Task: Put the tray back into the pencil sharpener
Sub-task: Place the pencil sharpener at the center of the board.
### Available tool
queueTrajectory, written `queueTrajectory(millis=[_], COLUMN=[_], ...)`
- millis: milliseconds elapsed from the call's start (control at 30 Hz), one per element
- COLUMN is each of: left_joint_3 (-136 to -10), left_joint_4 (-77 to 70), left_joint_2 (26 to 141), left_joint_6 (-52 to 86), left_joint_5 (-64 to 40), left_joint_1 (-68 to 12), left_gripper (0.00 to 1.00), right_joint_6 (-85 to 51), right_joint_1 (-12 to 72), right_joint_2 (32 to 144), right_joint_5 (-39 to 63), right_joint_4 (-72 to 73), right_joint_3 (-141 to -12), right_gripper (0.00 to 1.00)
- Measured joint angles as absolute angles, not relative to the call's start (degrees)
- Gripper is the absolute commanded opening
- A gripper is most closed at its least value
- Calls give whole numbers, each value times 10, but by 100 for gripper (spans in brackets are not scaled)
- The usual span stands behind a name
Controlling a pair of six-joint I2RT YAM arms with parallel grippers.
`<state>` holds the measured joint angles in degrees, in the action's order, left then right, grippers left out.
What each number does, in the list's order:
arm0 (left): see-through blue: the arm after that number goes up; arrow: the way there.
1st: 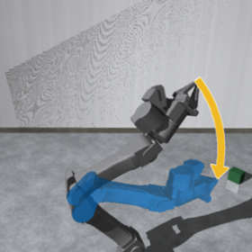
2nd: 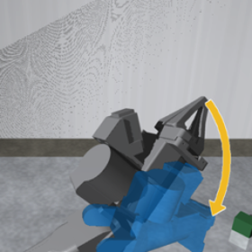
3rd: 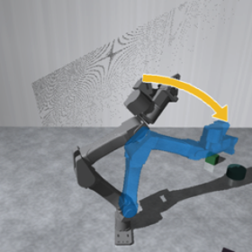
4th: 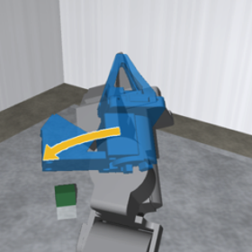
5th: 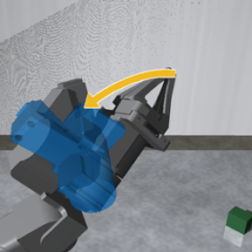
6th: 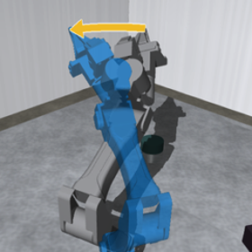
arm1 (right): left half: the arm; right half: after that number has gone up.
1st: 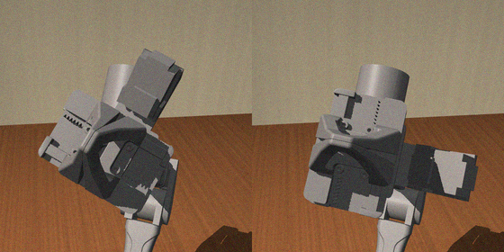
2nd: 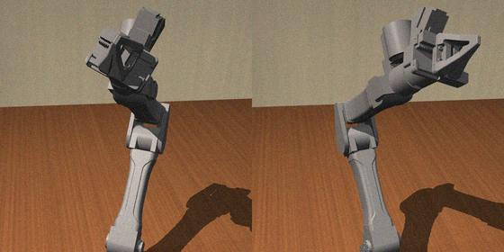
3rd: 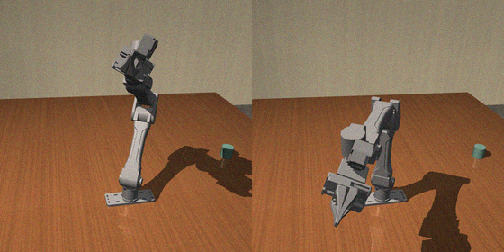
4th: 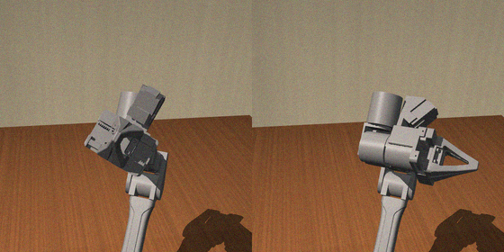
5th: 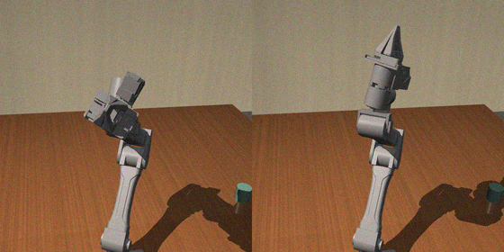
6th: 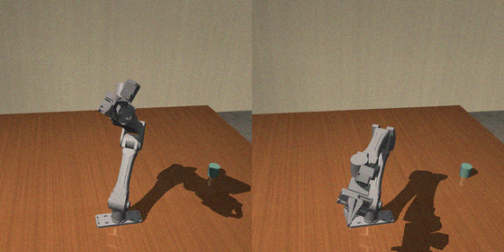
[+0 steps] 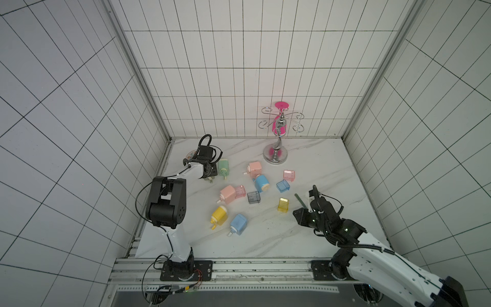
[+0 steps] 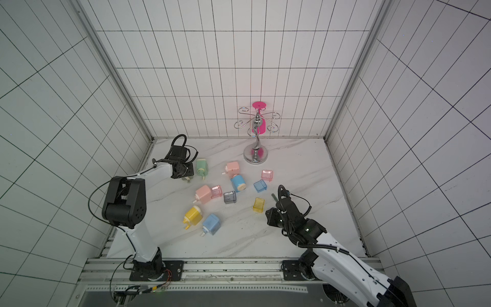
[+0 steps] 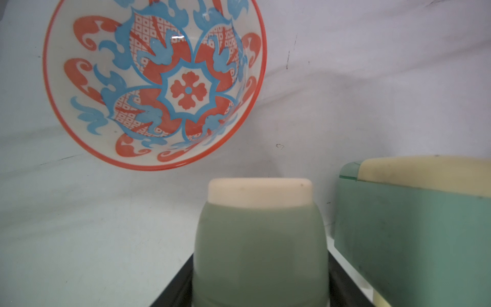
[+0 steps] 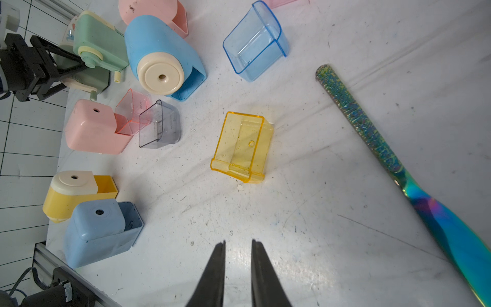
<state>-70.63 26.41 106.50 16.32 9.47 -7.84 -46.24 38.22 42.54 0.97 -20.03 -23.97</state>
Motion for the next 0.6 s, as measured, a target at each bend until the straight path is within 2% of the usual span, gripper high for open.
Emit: queueTrajectory(millis=[167,333,600], left_joint_3=[-705,-704,-700], left_joint_4=[257,254,251], left_joint_2=[1066,1066,1063], left_joint_6=[162,160,156], left_joint_5=[96,96,98], left_joint_1=[-78,-78,-78], left_gripper=[62,77,84], right_joint_6=[-460,-458,-452], right_joint_1=[382,382,382], right_joint_2=[428,429,426], right_joint_5=[10,10,10], right_joint_4=[-204,-207,-218], right_joint_3=[-240,-240,-240], right_gripper=[22,23,23])
